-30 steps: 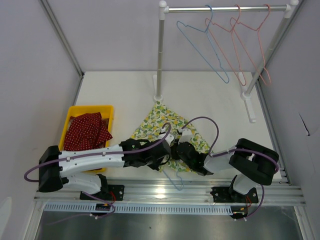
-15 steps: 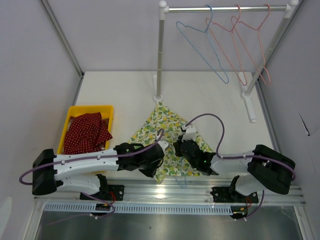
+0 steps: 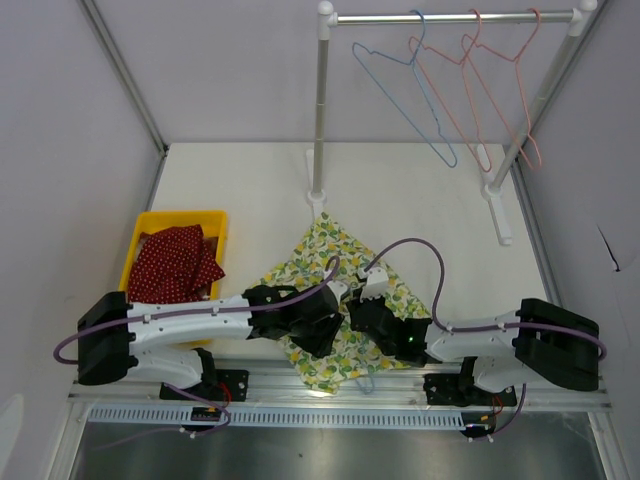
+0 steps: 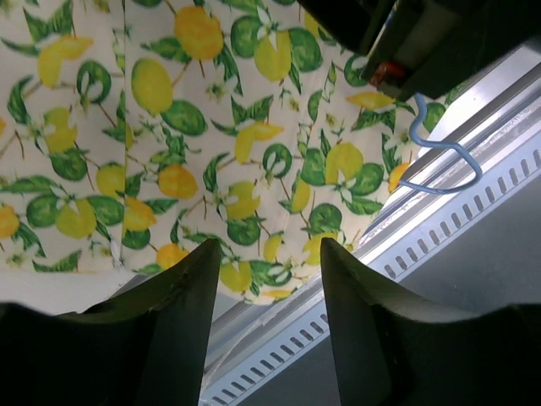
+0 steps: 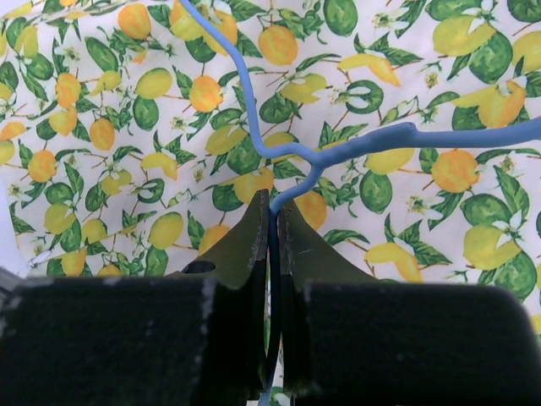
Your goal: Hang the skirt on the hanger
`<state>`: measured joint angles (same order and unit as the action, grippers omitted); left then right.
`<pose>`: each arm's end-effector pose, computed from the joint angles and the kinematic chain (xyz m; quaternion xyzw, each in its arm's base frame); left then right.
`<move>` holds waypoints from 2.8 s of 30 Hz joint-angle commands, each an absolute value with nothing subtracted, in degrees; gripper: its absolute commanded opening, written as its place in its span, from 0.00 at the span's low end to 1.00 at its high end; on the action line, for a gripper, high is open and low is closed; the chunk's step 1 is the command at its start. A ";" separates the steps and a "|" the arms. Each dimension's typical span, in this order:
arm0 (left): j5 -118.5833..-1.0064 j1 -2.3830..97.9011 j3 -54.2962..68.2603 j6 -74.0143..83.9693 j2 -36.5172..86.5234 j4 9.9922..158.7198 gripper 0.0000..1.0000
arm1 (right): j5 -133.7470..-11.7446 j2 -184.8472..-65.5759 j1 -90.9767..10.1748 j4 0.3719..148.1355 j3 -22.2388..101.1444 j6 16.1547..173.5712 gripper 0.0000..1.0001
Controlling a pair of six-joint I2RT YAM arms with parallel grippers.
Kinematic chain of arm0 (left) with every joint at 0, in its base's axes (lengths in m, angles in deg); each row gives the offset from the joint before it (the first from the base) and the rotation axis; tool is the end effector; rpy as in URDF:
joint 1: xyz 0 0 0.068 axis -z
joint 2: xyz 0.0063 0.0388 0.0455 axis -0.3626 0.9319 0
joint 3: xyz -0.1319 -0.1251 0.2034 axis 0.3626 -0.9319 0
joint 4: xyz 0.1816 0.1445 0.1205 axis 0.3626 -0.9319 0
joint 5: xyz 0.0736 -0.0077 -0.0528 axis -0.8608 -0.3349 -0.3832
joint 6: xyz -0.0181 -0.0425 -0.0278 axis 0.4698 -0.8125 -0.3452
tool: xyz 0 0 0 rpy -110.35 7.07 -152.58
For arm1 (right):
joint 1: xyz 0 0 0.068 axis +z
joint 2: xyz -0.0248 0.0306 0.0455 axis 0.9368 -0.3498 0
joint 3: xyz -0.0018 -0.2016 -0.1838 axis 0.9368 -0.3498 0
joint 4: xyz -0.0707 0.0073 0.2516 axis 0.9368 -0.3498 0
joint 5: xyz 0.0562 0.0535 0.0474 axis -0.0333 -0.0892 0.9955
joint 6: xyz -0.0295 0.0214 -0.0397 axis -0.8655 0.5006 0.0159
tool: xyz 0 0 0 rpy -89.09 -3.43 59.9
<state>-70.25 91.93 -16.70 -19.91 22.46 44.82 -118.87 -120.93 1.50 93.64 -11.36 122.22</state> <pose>0.0814 -0.2278 0.2227 0.2807 0.9282 -0.1849 0.1595 0.1000 0.2228 0.1588 -0.1137 0.8374 0.1808 0.5031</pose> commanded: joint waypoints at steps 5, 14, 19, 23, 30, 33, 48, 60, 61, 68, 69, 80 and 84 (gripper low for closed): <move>-66.74 93.15 -15.62 -20.44 21.14 50.96 0.31 | -118.72 -120.24 -4.38 88.02 -10.79 121.45 0.00; -72.52 98.43 -19.31 -25.36 22.02 53.33 0.36 | -112.30 -132.44 -10.02 86.99 1.16 115.74 0.00; -71.13 95.09 -20.11 -23.79 22.46 57.64 0.39 | -107.90 -138.61 -14.23 87.85 5.39 115.38 0.00; -68.59 95.26 -19.48 -22.56 22.98 58.08 0.37 | -106.32 -140.89 -15.47 88.47 7.06 114.68 0.00; -70.16 101.31 -20.89 -24.39 24.30 57.73 0.35 | -105.88 -141.16 -15.48 89.17 6.54 115.03 0.00; -72.70 103.95 -20.89 -26.23 25.09 57.38 0.32 | -105.61 -141.16 -15.48 89.18 6.27 115.38 0.00; -86.25 105.20 -20.01 -25.90 34.49 57.89 0.53 | -104.56 -137.82 -15.30 90.05 3.37 117.32 0.00; -87.74 105.72 -18.87 -24.58 36.00 55.72 0.10 | -105.08 -137.12 -15.03 90.41 2.49 117.67 0.00; -87.92 105.72 -18.09 -24.40 35.30 54.23 0.04 | -105.35 -136.60 -15.04 89.97 2.32 117.58 0.00; -85.55 104.93 -11.58 -18.87 27.21 46.75 0.00 | -105.08 -133.08 -17.49 89.18 0.38 117.05 0.00; -85.02 104.76 -10.62 -18.17 25.81 46.14 0.00 | -105.26 -132.73 -17.58 89.09 0.21 116.79 0.00; -75.79 99.83 -9.73 -14.65 18.15 42.97 0.00 | -109.56 -126.40 -16.35 85.93 -3.92 118.11 0.00; -72.72 99.92 -12.62 -14.38 16.31 42.00 0.00 | -111.14 -124.82 -16.35 84.70 -4.80 118.20 0.00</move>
<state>-76.48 100.02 -11.67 -16.15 18.81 43.34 -107.46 -126.50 -16.49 89.00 -3.69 118.44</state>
